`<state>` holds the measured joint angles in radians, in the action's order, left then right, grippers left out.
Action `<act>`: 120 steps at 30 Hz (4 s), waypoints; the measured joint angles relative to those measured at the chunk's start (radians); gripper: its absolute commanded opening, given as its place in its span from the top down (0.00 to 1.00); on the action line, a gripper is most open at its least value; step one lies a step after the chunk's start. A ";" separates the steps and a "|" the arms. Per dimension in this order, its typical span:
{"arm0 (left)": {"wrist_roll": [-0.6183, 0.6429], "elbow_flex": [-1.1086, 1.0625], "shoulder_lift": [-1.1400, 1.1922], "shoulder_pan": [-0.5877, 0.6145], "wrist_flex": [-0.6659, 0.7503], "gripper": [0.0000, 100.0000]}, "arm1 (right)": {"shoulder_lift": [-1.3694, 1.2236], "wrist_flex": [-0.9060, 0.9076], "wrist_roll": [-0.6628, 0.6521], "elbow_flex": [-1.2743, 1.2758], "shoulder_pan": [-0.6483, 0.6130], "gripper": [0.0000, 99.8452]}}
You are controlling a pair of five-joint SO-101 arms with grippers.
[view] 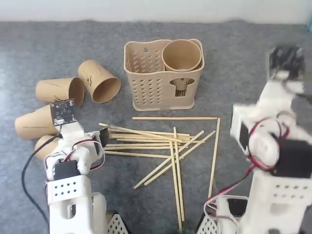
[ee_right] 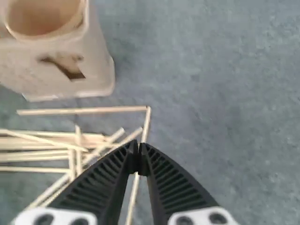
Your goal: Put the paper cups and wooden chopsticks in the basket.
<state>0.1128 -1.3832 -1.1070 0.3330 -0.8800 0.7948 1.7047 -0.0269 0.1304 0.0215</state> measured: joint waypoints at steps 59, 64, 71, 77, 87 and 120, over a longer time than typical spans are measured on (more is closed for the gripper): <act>-0.358 0.394 -0.003 0.201 -0.494 0.99 | 0.133 -0.770 0.006 1.132 0.092 0.99; -0.264 0.606 -0.003 0.071 -0.674 0.99 | 0.133 -0.770 0.006 1.132 0.092 0.99; -0.123 0.822 -0.003 -0.117 -0.738 0.98 | 0.133 -0.770 0.006 1.132 0.092 0.99; 0.005 1.005 0.118 -0.269 -0.740 0.98 | 0.133 -0.786 0.006 1.151 0.094 0.99; 0.147 1.590 0.638 -0.402 -0.827 0.98 | 0.133 -0.789 0.006 1.151 0.092 0.99; 0.450 2.246 1.364 -0.637 -0.635 0.98 | 0.133 -0.833 -0.012 1.180 0.069 0.99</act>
<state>0.5623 0.8631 0.2570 -0.3038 -1.5152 0.9283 0.8715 -0.0391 1.3103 0.0905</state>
